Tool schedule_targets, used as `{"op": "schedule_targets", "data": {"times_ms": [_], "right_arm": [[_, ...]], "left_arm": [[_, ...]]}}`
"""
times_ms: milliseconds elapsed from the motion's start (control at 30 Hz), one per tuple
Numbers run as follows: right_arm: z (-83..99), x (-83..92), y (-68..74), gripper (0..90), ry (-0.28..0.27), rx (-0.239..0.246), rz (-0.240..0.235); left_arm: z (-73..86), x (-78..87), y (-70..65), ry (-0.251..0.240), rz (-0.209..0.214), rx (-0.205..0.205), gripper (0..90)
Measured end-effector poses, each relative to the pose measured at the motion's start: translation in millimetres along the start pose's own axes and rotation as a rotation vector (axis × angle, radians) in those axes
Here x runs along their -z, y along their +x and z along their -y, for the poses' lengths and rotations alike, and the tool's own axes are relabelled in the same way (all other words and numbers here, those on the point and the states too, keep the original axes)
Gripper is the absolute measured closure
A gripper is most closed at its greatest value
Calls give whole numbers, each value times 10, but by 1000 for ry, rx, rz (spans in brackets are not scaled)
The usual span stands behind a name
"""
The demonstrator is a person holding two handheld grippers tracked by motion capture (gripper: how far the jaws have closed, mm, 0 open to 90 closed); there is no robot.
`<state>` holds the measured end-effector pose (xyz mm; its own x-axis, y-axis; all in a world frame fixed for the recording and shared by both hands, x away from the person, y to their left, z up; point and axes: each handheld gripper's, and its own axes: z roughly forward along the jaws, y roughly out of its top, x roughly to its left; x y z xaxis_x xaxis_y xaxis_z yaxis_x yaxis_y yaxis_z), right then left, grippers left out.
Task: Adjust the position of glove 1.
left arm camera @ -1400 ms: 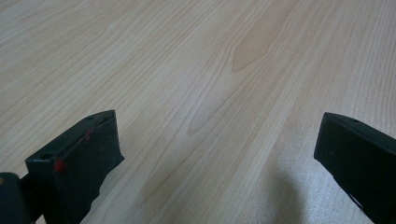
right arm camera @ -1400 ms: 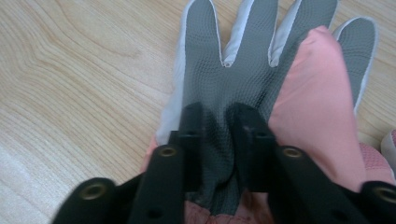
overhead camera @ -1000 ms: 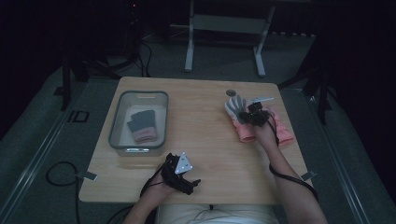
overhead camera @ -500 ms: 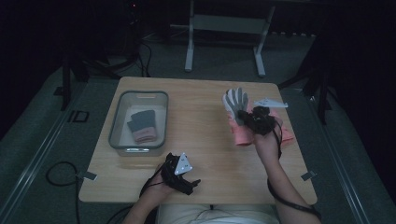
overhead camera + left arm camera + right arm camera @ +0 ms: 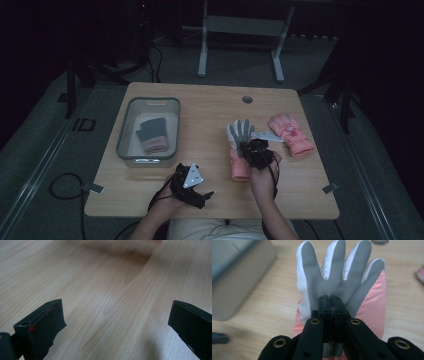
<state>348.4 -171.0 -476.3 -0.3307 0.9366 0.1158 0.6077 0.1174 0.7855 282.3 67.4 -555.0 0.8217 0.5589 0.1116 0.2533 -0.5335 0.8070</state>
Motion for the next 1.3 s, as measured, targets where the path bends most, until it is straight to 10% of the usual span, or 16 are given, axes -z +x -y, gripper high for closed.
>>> {"op": "schedule_targets", "data": {"times_ms": [400,667,933,1300], "right_arm": [[146,-680,101,874,123,-72,-3],[169,-774,119,842,132,-36,-10],[5,-427,28,667,54,51,-71],[-215,61,-755,623,-55,219,-78]], "left_arm": [[21,-24,2,6,20,-1,1],[27,-39,3,10,22,-1,1],[42,-27,11,2,29,11,1],[56,-36,15,13,30,6,1]]}}
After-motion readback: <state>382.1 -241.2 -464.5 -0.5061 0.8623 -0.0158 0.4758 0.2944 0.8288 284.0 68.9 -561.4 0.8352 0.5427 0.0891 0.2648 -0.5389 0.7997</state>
